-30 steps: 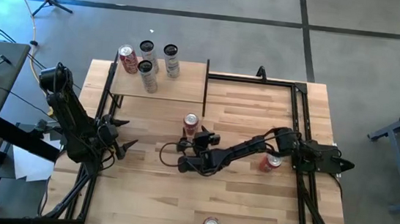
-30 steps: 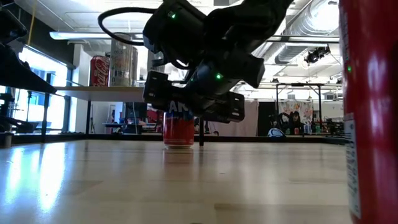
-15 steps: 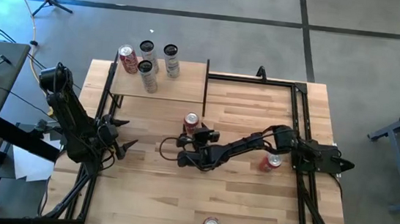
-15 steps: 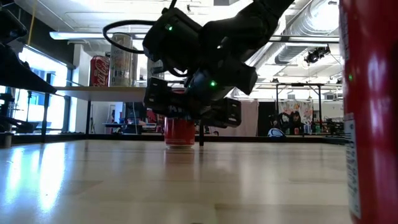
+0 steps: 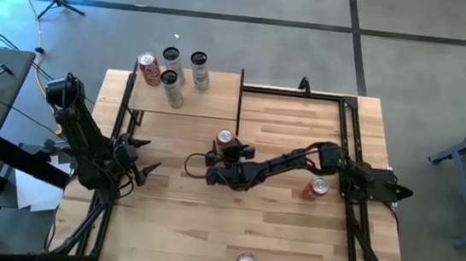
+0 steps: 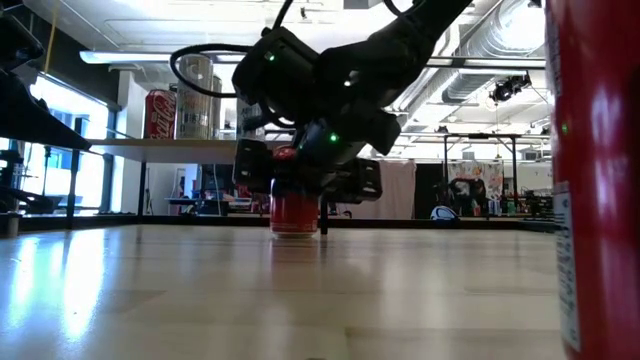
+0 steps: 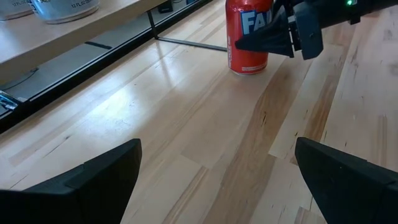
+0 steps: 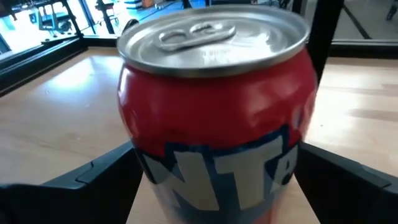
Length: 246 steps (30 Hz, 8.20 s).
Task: Place canned beverage on shelf
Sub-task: Put the top orange soda can on the shelf
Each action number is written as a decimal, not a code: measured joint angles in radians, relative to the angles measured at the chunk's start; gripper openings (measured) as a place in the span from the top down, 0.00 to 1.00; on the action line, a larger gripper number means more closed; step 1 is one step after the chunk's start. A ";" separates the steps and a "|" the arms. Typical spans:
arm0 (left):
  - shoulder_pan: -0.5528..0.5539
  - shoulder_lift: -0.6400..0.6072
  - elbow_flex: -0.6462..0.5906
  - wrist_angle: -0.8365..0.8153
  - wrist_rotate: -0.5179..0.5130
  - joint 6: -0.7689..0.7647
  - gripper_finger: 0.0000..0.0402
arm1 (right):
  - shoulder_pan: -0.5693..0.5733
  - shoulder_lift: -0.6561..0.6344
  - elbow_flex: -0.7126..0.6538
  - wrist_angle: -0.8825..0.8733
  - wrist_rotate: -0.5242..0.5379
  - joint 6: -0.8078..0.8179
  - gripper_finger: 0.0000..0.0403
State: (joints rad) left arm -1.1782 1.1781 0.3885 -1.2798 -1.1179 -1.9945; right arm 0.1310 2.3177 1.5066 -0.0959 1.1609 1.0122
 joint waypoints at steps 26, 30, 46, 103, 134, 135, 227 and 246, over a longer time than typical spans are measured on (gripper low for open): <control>0.000 0.000 0.000 0.000 0.000 0.000 0.00 | -0.007 0.000 0.000 0.007 -0.017 0.003 0.29; 0.000 0.000 0.000 0.000 0.000 0.000 0.00 | 0.001 0.001 0.000 0.025 -0.020 0.001 0.29; 0.000 0.000 0.000 0.000 0.000 0.000 0.00 | 0.074 0.003 0.163 -0.095 0.017 -0.125 0.29; 0.000 0.000 0.000 0.000 0.000 0.000 0.00 | -0.228 0.000 0.673 -0.403 -0.302 -0.433 0.29; 0.000 0.000 0.000 0.000 0.000 0.000 0.00 | -0.242 -0.002 0.671 -0.503 -0.308 -0.339 0.20; 0.000 0.000 0.000 0.000 0.000 0.000 0.00 | -0.240 -0.002 0.671 -0.505 -0.307 -0.339 0.20; 0.000 0.002 0.000 0.002 0.000 0.000 0.00 | 0.399 -0.861 -0.775 -0.892 -0.426 1.030 0.02; 0.000 0.001 0.000 0.002 0.000 0.000 0.00 | 0.405 -0.950 -0.441 -1.055 -0.099 0.462 0.02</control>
State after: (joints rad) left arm -1.1781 1.1793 0.3882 -1.2775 -1.1179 -1.9948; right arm 0.5358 1.3675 1.0656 -1.1512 1.0622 1.4745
